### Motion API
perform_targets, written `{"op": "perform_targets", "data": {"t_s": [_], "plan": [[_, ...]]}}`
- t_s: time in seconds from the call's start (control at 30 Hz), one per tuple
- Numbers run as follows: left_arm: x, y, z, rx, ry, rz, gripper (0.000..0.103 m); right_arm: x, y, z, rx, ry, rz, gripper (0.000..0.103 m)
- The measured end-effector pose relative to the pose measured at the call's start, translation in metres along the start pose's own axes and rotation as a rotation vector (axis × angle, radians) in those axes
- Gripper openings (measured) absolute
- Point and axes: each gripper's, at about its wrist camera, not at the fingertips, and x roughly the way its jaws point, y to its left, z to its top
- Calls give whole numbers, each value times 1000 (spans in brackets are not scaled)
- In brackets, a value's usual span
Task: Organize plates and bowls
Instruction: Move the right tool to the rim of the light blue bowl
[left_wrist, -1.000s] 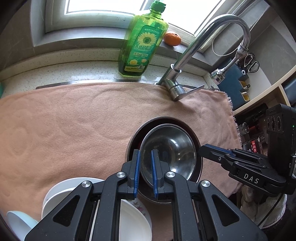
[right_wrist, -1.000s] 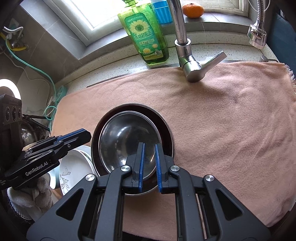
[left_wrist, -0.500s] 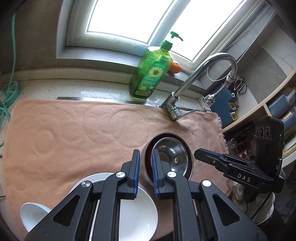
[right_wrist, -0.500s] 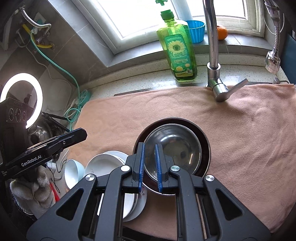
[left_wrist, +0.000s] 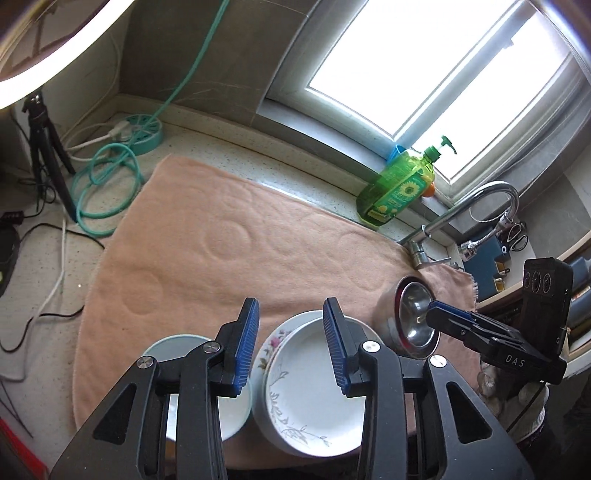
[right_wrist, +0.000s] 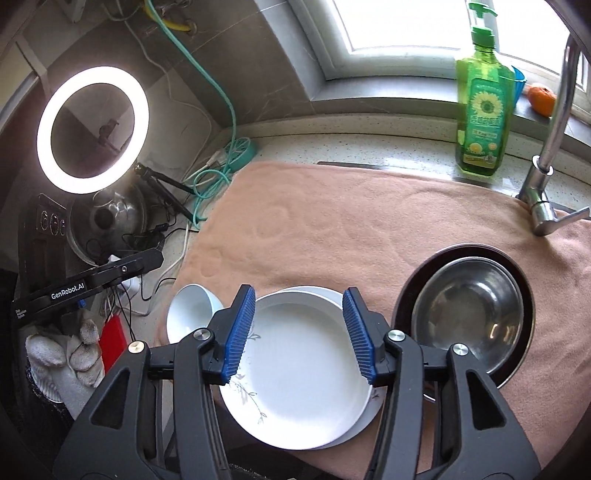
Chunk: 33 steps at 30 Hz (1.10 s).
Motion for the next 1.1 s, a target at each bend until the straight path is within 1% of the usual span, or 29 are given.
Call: {"op": "perform_targets", "data": {"t_s": [0.07, 0.1, 0.17, 0.27, 0.43, 0.63, 0.8, 0.9, 0.93, 1.0, 1.07, 1.1], "plan": [[-7, 18, -10, -37, -4, 25, 43, 11, 15, 1, -40, 21, 25, 57], [-10, 27, -14, -53, -5, 39, 44, 17, 23, 2, -59, 31, 33, 58], [-16, 44, -26, -92, -3, 71, 45, 30, 36, 2, -91, 53, 49, 61], [-18, 66, -45, -144, 24, 101, 45, 49, 56, -1, -143, 100, 75, 61], [-19, 92, -72, -215, 53, 134, 45, 76, 81, -7, -220, 150, 73, 61], [-19, 106, -87, -279, 43, 123, 45, 100, 97, -12, -267, 195, 64, 61], [-15, 108, -90, -290, 37, 105, 45, 112, 107, -15, -325, 211, 38, 61], [-9, 107, -91, -281, 41, 105, 45, 122, 109, -16, -332, 233, 32, 61], [-7, 108, -92, -283, 46, 99, 43, 125, 109, -17, -331, 240, 29, 61], [-3, 108, -92, -285, 55, 88, 42, 130, 108, -17, -327, 254, 31, 55], [-2, 109, -93, -289, 54, 94, 38, 134, 108, -17, -324, 272, 37, 49], [-2, 110, -94, -293, 55, 90, 38, 136, 107, -17, -319, 278, 40, 46]]}}
